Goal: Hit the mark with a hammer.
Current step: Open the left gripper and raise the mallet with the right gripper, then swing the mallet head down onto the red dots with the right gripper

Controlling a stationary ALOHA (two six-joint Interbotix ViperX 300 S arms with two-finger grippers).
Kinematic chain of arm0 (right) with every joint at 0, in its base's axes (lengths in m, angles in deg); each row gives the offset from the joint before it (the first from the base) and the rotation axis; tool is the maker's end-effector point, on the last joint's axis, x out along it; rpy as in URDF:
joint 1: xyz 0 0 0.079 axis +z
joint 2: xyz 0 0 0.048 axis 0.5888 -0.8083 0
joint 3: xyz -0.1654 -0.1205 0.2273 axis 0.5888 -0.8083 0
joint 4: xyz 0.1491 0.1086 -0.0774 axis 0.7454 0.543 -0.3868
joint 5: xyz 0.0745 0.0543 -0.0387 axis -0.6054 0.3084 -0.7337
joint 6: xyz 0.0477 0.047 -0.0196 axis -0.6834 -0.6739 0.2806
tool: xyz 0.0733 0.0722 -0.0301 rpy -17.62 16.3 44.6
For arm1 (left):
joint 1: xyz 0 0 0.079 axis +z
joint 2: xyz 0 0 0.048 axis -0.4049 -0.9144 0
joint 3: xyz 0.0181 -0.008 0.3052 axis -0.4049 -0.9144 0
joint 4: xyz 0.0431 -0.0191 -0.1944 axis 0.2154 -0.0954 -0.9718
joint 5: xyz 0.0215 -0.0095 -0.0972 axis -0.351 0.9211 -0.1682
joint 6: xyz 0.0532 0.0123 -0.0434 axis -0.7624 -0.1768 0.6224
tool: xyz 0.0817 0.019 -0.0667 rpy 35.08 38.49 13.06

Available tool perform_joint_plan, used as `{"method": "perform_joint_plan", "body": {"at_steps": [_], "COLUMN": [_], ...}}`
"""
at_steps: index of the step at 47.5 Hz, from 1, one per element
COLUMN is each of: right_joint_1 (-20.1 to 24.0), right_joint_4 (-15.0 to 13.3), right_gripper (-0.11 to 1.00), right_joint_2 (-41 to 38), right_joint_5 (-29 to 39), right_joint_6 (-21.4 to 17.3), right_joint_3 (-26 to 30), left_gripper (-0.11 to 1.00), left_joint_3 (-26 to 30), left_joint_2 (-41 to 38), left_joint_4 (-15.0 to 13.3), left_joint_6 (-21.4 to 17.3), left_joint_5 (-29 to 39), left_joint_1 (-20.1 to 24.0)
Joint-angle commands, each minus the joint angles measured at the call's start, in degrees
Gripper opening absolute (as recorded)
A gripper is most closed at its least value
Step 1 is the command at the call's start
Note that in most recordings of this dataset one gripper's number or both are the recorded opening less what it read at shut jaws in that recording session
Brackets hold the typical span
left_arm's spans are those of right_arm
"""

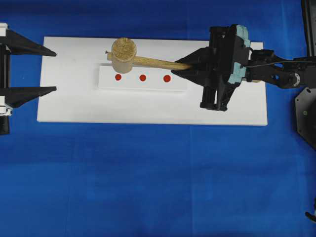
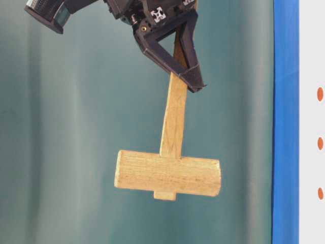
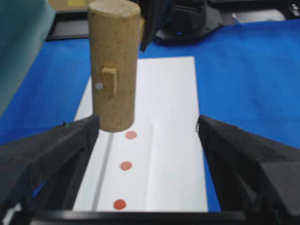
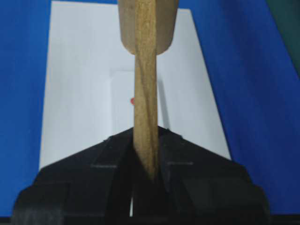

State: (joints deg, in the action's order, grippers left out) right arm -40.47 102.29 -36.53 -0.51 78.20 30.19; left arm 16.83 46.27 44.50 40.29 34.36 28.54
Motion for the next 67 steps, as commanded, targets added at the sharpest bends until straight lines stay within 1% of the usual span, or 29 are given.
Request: {"method": "perform_joint_plan", "body": {"at_steps": [1,22,34,40,44,50,55,67], "right_joint_1": [0.1,0.0,-0.5,-0.5,-0.5,-1.2,-1.8,-2.0], "right_joint_4": [0.1,0.1,0.1,0.1,0.9,2.9,4.3,4.6], "right_gripper": [0.02,0.02,0.02,0.02,0.02,0.02,0.02,0.02], "right_joint_2": [0.1,-4.7,-5.0,-7.1,-10.1,-16.3,-19.6,-19.0], "right_joint_5": [-0.8,-1.8,-1.8,-1.8,-1.8,-1.6,-1.4,-1.4], "right_joint_6": [-0.1,-0.1,-0.1,-0.2,-0.5,-1.8,-2.5,-2.5], "right_joint_3": [1.8,6.3,6.3,6.4,6.5,6.6,6.3,6.2], "left_gripper": [0.82,0.82,0.82,0.82,0.82,0.82,0.82,0.82], "left_joint_3": [0.4,0.3,0.2,0.1,0.1,0.1,0.1,0.1], "left_joint_2": [-0.2,0.0,0.0,0.0,-0.1,0.0,0.0,-0.1], "left_joint_4": [-0.1,-0.1,-0.1,-0.1,-0.1,-0.1,-0.1,-0.1], "left_joint_6": [0.1,0.1,0.1,0.1,0.1,0.1,0.1,0.2], "left_joint_5": [-0.2,-0.1,-0.1,-0.1,-0.1,-0.1,-0.1,0.0], "left_joint_1": [0.2,0.2,0.2,0.2,0.2,0.2,0.2,0.1]}}
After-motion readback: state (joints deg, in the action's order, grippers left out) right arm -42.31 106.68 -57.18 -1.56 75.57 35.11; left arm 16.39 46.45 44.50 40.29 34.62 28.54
